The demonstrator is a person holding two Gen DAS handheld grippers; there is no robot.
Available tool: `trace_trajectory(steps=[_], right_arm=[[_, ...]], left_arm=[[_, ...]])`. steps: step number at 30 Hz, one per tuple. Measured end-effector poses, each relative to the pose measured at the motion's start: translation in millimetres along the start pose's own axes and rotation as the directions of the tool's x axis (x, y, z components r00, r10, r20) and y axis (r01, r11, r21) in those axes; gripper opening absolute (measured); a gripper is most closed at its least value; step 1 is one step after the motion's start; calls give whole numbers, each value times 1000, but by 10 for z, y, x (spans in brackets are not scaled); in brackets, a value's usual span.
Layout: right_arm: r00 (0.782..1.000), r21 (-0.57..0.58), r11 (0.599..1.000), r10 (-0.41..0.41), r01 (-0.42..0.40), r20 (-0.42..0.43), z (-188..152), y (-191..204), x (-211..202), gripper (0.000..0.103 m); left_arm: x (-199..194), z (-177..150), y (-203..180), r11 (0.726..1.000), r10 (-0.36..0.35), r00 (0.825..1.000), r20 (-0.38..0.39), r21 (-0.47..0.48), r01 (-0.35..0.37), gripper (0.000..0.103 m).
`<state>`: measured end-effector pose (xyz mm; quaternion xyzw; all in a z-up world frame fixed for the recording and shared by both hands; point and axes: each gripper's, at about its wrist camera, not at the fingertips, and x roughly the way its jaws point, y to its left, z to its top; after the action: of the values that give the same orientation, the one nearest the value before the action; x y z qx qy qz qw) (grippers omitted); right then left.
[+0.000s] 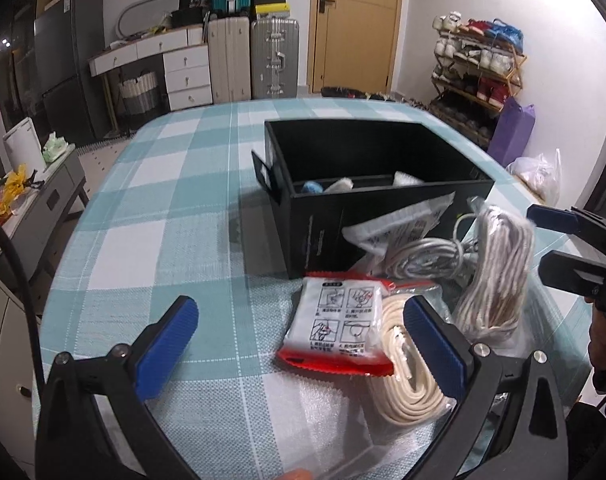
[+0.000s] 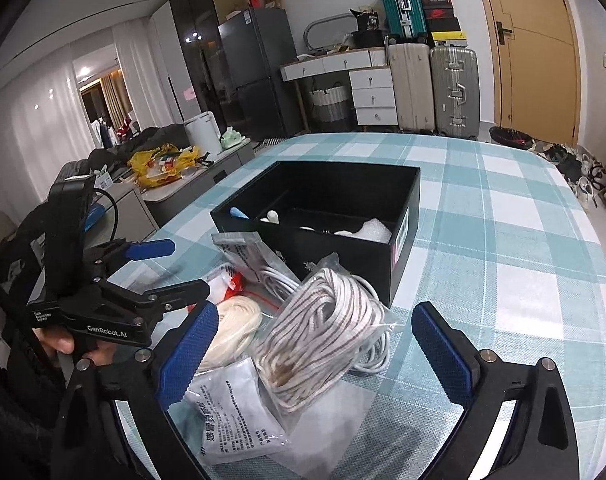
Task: Organize soft objects
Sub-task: 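Grasp the red-and-white snack packet with the left gripper while the right grasps the bagged rope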
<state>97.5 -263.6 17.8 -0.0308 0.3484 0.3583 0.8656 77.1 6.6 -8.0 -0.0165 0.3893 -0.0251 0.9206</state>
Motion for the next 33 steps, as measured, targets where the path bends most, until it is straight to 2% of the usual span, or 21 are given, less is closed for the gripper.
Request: trace_trajectory(steps=[12, 15, 20, 26, 28, 33], right_arm=[[999, -10, 1000, 12, -12, -45, -54, -4, 162, 96], [999, -7, 1000, 5, -6, -48, -50, -16, 187, 87], [998, -17, 1000, -4, 3, -56, -64, -16, 214, 84], [999, -28, 1000, 1, -2, -46, -69, 1, 186, 79], [999, -26, 1000, -2, 1, -44, -67, -8, 189, 74], [999, -26, 1000, -1, 0, -42, -70, -22, 191, 72]], left_arm=[[195, -36, 114, 998, -24, 997, -74, -59, 20, 103], [234, -45, 126, 997, -50, 994, -95, -67, 43, 103], [245, -53, 150, 994, -82, 992, -97, -82, 74, 100], [226, -60, 109, 990, -129, 987, -97, -62, 123, 87], [215, -59, 97, 988, -143, 985, -97, -64, 138, 84], [176, -61, 75, 984, -174, 980, -94, -67, 168, 63]])
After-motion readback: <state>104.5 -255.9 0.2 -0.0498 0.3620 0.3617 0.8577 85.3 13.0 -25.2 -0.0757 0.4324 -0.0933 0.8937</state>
